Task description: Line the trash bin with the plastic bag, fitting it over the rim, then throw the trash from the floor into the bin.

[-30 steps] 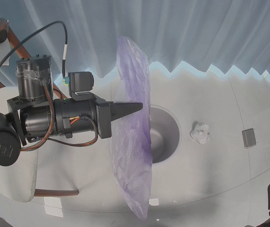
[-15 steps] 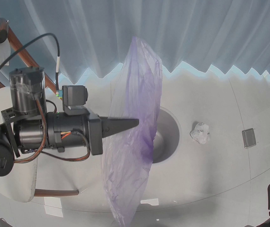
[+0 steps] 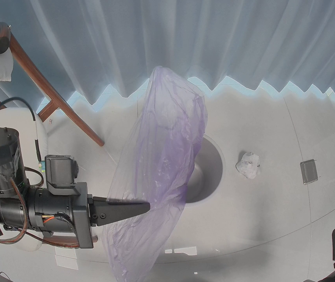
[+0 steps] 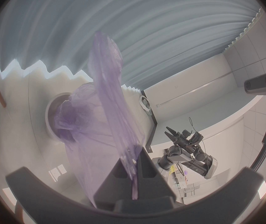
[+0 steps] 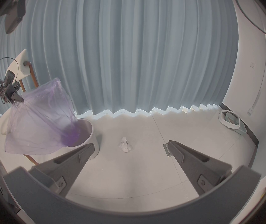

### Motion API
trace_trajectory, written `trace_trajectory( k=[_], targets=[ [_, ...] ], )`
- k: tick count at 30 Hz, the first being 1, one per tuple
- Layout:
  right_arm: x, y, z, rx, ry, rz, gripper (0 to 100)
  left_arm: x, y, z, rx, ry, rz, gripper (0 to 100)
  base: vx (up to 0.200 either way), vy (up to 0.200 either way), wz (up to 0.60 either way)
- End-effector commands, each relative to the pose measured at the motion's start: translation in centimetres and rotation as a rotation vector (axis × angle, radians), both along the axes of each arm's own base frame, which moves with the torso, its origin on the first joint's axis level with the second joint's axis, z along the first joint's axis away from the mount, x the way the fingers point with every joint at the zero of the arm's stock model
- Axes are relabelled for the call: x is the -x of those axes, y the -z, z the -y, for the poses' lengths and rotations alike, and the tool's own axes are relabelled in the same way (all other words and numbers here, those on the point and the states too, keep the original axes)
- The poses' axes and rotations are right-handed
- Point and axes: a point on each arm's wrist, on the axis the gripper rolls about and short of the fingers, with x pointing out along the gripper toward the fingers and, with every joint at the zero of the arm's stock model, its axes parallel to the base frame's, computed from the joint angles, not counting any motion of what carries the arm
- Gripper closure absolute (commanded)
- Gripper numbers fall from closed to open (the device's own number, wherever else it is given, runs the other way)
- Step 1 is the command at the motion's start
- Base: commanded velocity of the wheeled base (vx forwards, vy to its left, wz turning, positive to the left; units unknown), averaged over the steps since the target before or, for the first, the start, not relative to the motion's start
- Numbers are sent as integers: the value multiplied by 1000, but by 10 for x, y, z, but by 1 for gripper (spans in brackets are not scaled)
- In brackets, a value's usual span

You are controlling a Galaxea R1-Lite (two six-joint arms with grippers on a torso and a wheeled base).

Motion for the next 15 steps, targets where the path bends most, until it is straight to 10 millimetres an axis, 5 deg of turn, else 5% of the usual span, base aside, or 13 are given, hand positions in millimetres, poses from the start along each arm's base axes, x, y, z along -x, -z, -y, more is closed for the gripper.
trace_trajectory(
  k=[1,15],
  targets=[
    [0,5,0,0,0,-1,0,3,0,-4,16,-6,18,100,0,0,0],
    [0,5,0,0,0,-1,0,-15,17,10,45,-3,70,100,0,0,0]
  ],
)
